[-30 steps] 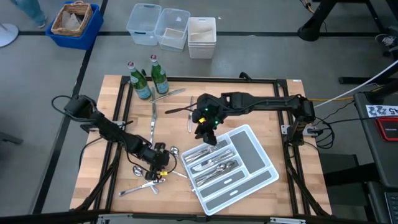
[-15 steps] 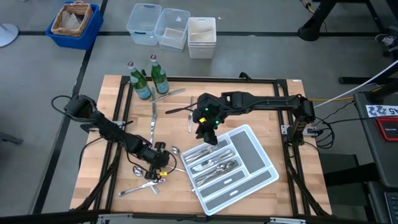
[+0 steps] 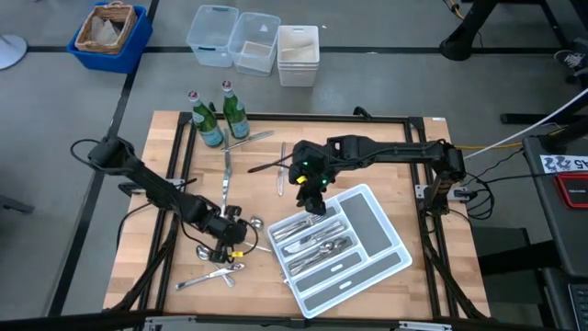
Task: Sort silverware
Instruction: Put the silver spoon into the white silverware tray
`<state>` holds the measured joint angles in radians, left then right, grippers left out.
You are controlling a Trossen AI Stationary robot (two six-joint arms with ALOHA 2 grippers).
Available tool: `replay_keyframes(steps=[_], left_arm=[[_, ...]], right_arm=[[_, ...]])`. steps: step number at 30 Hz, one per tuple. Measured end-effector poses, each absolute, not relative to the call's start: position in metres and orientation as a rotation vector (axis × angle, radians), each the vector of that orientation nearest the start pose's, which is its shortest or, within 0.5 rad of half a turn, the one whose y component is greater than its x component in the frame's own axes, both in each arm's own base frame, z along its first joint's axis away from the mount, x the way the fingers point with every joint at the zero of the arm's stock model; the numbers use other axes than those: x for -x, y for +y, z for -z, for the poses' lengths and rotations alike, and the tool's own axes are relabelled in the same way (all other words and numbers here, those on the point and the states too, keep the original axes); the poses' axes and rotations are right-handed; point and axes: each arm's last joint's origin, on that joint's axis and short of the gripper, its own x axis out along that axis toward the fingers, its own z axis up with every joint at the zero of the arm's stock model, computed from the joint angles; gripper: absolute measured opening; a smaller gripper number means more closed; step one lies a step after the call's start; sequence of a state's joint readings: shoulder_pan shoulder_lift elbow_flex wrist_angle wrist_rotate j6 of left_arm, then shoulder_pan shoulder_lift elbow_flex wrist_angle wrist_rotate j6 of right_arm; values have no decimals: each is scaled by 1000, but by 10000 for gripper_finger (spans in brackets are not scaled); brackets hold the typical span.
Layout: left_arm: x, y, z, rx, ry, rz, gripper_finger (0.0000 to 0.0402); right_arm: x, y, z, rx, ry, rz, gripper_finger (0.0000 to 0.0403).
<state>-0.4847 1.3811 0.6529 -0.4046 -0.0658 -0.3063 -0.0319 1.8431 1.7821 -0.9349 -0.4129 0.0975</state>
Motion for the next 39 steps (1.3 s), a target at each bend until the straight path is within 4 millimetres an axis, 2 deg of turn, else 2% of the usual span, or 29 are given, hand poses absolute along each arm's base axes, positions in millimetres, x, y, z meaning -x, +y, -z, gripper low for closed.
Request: replay_keyframes(steps=[9,18,29,35,39], left_arm=[[-218,-112,-185,-61,1033,251,4],[-215,-111,-185,-67,1068,240,4],[-214,-114,-185,3,1100,306,3],[-218,-116,-188,38,1051,301,3],[-223,-116,-191,23,984,264,4]], right_arm=[[-388,-1,-322,-319,1031,-297,117],[-388,-1,-322,-319,1030,-297,117],[-388,-1,-321,-319,1031,-296,117],[-387,-1,-310,-307,1054,-307,117],[-387,1,-301,-356,1061,-391,117]])
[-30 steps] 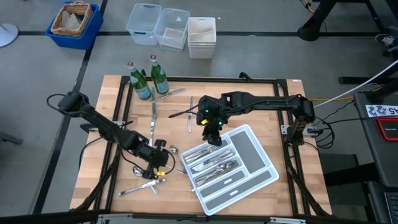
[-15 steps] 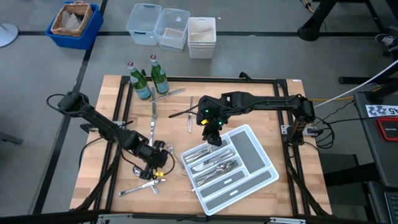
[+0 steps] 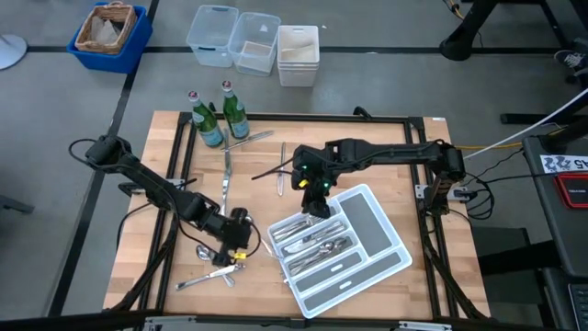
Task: Sort silverware
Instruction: Put the silver spoon into the white silverware tray
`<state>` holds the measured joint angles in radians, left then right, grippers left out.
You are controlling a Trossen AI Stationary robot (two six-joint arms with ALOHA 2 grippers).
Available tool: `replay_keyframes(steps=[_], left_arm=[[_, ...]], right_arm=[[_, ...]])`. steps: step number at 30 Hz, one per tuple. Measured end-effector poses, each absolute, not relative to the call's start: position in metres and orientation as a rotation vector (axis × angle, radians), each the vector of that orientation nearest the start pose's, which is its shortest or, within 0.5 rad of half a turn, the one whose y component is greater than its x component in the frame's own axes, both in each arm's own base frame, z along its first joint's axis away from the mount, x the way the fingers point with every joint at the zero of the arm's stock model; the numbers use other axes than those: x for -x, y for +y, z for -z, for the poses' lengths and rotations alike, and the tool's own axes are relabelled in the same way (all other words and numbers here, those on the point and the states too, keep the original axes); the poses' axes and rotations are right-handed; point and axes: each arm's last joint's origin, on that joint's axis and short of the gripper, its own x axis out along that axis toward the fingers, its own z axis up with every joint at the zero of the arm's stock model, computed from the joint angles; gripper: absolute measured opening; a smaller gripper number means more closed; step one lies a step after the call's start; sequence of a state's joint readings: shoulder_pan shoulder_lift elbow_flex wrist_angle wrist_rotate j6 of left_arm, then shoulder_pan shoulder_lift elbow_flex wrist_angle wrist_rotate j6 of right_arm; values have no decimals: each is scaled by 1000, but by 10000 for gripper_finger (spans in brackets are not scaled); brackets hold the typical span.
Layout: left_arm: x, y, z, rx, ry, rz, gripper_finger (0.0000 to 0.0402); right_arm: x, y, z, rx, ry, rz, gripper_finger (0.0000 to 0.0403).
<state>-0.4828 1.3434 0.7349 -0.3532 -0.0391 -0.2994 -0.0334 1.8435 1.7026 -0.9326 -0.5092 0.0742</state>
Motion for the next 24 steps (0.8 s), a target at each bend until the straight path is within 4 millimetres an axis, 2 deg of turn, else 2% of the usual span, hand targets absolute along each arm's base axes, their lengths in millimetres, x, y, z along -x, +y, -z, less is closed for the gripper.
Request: replay_keyframes(steps=[8,13,19,24], left_arm=[[-236,-107,-198,-106,810,121,4],[-250,-96,-207,-148,673,41,3],[-260,-82,-214,-190,595,4,4],[-264,-73,-216,-228,574,-15,4]], right_arm=[[-397,6,-300,-423,928,-599,117],[-408,5,-298,-384,860,-549,117],[-411,1,-287,-355,911,-421,117],[-412,3,-287,-398,906,-504,117]])
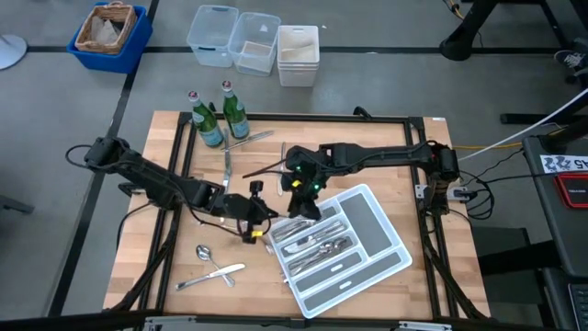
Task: Sort silverware
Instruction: Put the silver spoon into the white silverware tray
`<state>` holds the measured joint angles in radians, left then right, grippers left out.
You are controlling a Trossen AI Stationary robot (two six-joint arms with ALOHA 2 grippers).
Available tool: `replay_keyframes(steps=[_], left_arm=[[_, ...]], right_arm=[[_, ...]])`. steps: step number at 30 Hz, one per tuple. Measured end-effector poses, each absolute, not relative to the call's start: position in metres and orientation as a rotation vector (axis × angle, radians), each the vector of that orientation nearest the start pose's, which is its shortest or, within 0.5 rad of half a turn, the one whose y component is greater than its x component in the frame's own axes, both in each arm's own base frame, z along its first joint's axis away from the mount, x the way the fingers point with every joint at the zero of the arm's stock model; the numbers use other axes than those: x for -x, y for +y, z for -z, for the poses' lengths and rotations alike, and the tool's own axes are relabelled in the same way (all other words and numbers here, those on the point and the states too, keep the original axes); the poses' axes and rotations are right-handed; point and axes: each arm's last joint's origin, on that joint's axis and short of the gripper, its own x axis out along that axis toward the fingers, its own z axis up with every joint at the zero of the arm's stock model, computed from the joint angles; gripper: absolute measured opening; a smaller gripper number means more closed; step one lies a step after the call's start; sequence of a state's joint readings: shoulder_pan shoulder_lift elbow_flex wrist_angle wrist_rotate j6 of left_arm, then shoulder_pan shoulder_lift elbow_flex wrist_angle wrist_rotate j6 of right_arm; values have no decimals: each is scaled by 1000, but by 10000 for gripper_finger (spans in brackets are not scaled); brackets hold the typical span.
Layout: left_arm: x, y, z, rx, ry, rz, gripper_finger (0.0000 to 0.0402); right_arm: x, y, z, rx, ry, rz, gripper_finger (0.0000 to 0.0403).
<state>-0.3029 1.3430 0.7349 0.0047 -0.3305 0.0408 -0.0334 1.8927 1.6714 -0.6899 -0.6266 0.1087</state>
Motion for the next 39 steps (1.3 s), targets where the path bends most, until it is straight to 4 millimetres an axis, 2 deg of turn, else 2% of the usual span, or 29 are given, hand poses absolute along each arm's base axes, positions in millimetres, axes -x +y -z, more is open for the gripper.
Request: replay_keyframes(steps=[7,22,30,35,39], left_arm=[[-266,-69,-217,-332,568,8,3],[-269,-70,-221,-455,519,40,4],[-269,-70,-221,-475,517,40,5],[-269,-69,-221,-476,518,33,4],[-269,-69,-221,-476,519,33,5]], right_arm=[[-411,6,-285,-556,959,-549,117],[-413,3,-276,-764,1055,-323,117],[-418,4,-263,-804,1103,-346,117],[-422,5,-262,-809,1086,-379,116],[-422,5,-260,-813,1095,-384,92]])
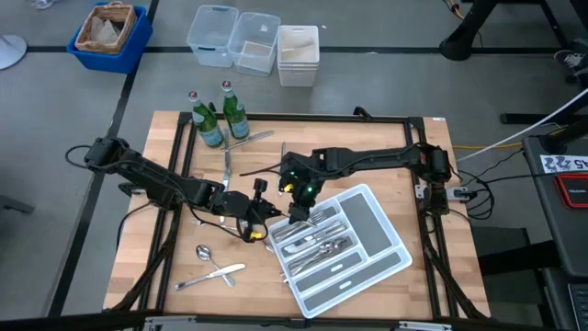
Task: Sort silverware
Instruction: Put the silver spoon into the white silverware tray
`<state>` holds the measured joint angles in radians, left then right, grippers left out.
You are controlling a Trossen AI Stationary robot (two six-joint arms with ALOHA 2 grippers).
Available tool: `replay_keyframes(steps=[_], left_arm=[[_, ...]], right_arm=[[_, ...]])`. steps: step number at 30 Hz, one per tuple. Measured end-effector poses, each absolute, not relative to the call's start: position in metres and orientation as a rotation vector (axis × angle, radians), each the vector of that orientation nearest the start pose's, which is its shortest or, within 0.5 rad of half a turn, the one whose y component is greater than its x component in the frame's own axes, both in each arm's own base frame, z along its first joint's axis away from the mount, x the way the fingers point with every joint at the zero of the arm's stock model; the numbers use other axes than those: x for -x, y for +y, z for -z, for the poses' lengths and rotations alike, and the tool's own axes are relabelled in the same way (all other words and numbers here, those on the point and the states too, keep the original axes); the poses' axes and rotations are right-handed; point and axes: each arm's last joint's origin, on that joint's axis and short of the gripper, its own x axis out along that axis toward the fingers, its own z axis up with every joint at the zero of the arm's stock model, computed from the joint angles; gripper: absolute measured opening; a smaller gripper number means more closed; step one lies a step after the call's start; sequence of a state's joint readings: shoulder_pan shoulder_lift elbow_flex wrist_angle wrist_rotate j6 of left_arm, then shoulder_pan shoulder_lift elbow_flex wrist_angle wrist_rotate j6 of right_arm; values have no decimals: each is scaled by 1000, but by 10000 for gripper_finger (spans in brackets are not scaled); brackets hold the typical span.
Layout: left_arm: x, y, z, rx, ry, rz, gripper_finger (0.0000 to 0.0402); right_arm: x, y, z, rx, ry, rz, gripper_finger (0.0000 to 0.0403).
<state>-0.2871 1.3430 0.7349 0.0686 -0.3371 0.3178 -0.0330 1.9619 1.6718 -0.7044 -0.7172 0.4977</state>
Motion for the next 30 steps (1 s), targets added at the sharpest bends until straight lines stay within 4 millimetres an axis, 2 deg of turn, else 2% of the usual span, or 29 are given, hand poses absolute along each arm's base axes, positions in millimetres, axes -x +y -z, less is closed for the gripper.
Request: replay_keyframes(steps=[7,18,30], left_arm=[[-268,-70,-221,-478,524,35,6],[-268,-69,-221,-442,526,21,24],[-269,-69,-222,-225,508,-44,105]], right_arm=[[-422,4,-256,-793,1102,-357,12],[-423,4,-256,-744,1087,-365,9],[-424,3,-256,-702,1066,-342,7]])
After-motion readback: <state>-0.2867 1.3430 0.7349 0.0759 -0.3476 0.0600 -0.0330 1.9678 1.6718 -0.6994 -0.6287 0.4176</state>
